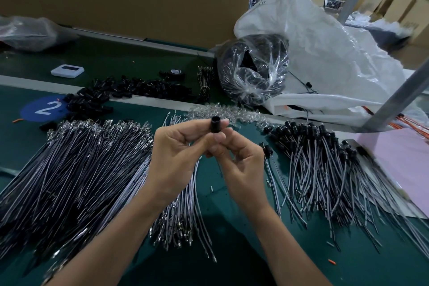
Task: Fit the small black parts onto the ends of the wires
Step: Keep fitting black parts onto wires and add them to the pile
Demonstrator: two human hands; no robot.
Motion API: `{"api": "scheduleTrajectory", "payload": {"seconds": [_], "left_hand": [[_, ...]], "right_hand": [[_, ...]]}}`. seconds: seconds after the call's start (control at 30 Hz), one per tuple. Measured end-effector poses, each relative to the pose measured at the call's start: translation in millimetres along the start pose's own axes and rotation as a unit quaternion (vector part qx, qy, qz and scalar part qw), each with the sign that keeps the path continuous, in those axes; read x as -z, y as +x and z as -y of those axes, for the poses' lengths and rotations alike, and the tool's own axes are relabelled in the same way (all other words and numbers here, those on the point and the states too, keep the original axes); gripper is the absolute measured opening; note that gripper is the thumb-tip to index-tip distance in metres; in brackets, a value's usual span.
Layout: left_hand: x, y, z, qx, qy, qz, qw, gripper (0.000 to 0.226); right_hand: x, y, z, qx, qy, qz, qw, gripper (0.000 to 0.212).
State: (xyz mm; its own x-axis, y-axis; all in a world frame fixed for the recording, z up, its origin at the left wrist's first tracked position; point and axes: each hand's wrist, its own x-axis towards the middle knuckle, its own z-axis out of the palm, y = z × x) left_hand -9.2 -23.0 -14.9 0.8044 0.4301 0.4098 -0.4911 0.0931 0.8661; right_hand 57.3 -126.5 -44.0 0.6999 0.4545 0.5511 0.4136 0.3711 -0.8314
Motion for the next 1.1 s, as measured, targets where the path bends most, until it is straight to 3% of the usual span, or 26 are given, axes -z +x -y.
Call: {"api": "scheduleTrajectory", "payload": {"seconds": [0.27,0.37,0.43,0.53,0.6,0.73,0.87,0.97,1.1], "left_hand": [[-2.7,0.4,-0.2,0.054,-0.049,-0.037,0.997,0.022],[1.4,4.2,-4.7,0.084,-0.086,-0.079,0.99,0.034],[8.5,9.1,-6.8,0.105,-0.128,-0.116,0.979,0.032],[14.6,13.1,-5.0,0.175,-0.08,-0.113,0.975,0.035],[14.4,12.8,-0.7,0.216,-0.041,-0.088,0.972,0.038],[17.1,11.4,3.9,0.233,0.04,-0.06,0.97,0.032],[18.0,10.0,3.3,0.236,0.067,-0.035,0.969,0.037],[16.3,10.8,2.8,0.234,0.078,-0.014,0.969,0.04],[14.7,10.5,4.8,0.22,0.099,-0.007,0.97,0.019]], "right_hand": [[-8.3,-3.8,2.5,-0.017,-0.051,-0.017,0.998,0.008],[-6.7,-0.7,8.7,-0.038,-0.078,-0.009,0.996,0.021],[5.7,11.5,7.2,-0.076,-0.115,-0.056,0.989,0.032],[33.7,46.3,-9.3,-0.156,-0.283,-0.112,0.94,0.017],[46.5,68.9,-23.9,-0.207,-0.394,-0.066,0.893,0.02],[54.1,89.6,-52.6,-0.256,-0.512,0.004,0.82,0.02],[55.2,89.0,-64.1,-0.24,-0.55,-0.023,0.799,0.011],[55.1,88.4,-61.7,-0.228,-0.539,-0.027,0.81,0.007],[50.1,75.3,-38.7,-0.184,-0.384,-0.048,0.904,0.006]]}}
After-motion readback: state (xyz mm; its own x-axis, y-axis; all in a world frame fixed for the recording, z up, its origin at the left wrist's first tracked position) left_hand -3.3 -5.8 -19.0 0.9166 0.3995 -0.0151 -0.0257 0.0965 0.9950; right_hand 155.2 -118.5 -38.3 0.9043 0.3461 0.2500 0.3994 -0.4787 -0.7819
